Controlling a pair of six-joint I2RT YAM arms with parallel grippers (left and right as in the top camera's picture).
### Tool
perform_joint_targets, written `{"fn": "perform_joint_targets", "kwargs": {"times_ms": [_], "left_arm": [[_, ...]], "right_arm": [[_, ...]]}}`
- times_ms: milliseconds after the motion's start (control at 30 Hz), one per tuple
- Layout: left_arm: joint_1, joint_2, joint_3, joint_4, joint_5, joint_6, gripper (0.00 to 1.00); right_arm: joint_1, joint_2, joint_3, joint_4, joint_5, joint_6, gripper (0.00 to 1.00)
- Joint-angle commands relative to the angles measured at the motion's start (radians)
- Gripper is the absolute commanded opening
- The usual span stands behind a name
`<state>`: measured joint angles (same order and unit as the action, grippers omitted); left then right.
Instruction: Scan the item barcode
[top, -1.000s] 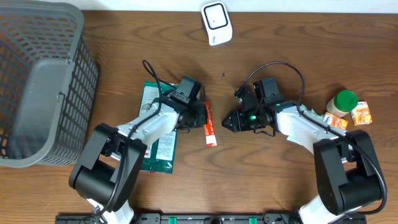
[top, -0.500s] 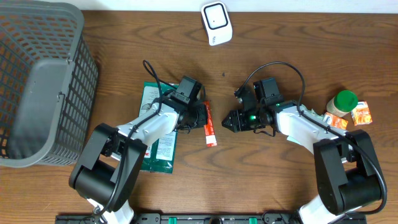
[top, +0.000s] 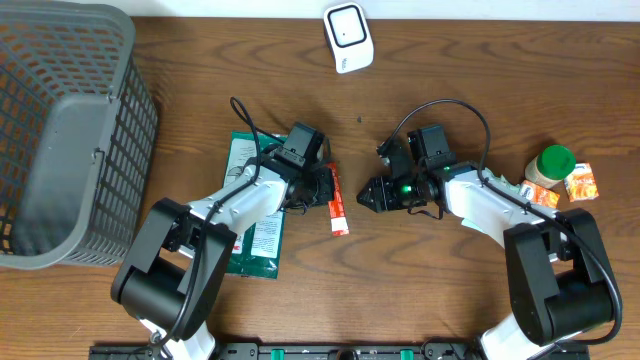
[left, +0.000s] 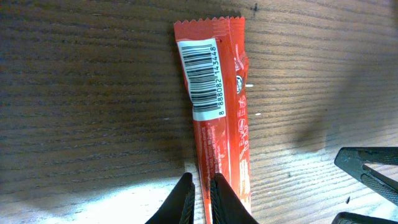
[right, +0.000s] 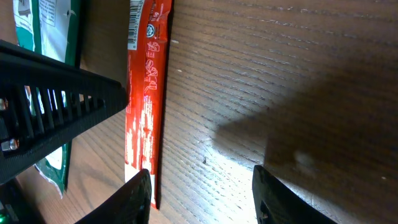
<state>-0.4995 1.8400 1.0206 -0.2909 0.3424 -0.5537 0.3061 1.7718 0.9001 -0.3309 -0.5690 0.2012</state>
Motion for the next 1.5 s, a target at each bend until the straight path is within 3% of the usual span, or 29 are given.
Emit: {"fn": "perform_joint_targets", "kwargs": {"times_ms": [0,200,400,733,933,1467], "left_arm": [[-0.004,0.031,0.023,-0.006,0.005,-0.006,0.13],[-0.016,0.066,0.023,-0.006,0.000,-0.005,0.13],[-0.022,0.087,0.022,-0.042,-0.108,-0.010,0.10],[-0.022,0.090,0.017,-0.050,-0.120,-0.010,0.10],[-0.022,0.090,0.014,-0.076,-0.127,-0.010,0.10],[-0.022,0.090,0.013,-0.105,-0.170,-0.028,0.10]], "right_arm": [[-0.003,0.009,-0.006,0.003,-0.004,-0.008,0.48],[-0.003,0.009,-0.006,0.005,-0.004,-0.008,0.48],[0.003,0.009,-0.006,0.002,-0.024,-0.008,0.48],[0.112,0.009,-0.012,0.012,-0.016,0.083,0.38],[0.167,0.009,-0.012,0.017,0.072,0.144,0.38],[0.181,0.031,-0.012,0.034,0.087,0.169,0.37]]}}
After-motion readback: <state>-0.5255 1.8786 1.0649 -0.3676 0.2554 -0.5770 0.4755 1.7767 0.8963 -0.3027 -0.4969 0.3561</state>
